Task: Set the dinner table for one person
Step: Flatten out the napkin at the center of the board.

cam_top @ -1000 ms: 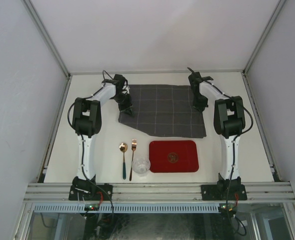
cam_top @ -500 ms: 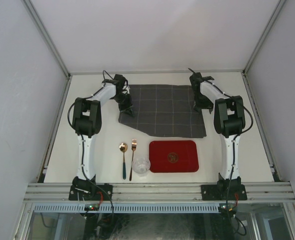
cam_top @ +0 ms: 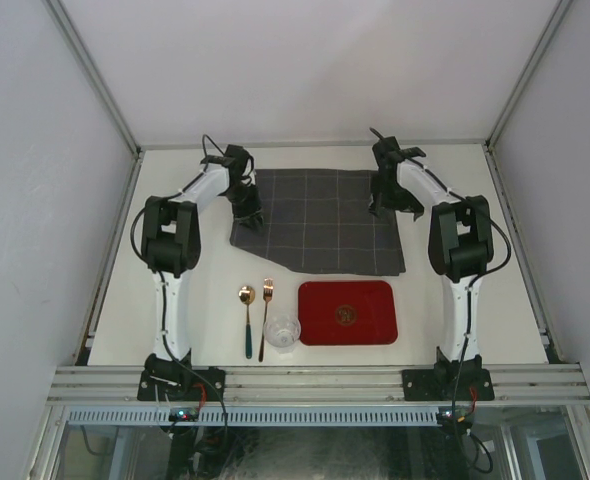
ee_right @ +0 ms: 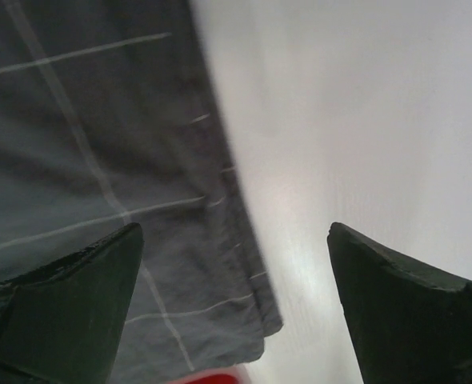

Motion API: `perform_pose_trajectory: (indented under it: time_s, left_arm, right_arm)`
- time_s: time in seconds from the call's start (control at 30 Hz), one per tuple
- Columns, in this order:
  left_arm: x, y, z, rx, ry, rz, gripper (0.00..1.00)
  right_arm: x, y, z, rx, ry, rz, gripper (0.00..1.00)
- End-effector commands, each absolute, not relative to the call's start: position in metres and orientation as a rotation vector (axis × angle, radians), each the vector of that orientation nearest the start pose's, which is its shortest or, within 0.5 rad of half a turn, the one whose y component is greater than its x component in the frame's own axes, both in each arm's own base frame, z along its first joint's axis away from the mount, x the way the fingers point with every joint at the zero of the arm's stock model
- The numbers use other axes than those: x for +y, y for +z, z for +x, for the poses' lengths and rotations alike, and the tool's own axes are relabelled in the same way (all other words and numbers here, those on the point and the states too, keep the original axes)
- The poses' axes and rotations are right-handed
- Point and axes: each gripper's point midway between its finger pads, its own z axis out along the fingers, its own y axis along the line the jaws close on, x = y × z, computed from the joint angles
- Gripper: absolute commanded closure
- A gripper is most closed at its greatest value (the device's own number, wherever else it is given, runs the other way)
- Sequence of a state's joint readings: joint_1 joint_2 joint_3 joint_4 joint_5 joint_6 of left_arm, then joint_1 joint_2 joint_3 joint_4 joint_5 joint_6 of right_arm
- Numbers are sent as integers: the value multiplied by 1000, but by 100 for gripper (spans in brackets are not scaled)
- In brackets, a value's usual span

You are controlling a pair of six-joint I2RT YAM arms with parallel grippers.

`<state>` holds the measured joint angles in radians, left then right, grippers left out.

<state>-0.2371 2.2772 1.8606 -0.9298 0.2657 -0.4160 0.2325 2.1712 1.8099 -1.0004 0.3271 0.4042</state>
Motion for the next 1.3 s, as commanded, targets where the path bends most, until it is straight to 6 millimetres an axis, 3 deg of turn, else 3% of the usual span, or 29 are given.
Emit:
perform_pose_trajectory:
  time_s: [0.0, 0.17, 0.3, 0.43, 0.73, 0.93, 1.27]
  left_arm:
    - [-165, 67, 441, 2874, -490, -168, 64]
    - [-164, 77, 442, 2849, -481, -159, 60]
    - [-154, 86, 445, 2822, -439, -173, 58]
    - [-137, 94, 456, 2789, -457, -240, 57]
    - [-105, 127, 499, 2687, -495, -332, 53]
    - [-91, 109, 517, 2715, -485, -385, 53]
    - [-91, 83, 529, 2738, -540, -442, 52]
  right_arm:
    - [110, 99, 444, 2703, -131, 187, 1]
    - [149, 98, 437, 2730, 27, 93, 1]
    - [162, 87, 435, 2752, 44, 61, 1]
    - [156, 83, 442, 2741, 32, 99, 1]
    - [119, 91, 482, 2681, 80, 233, 1]
    - [100, 81, 504, 2673, 73, 280, 1]
    - [98, 57, 526, 2679, 153, 314, 1]
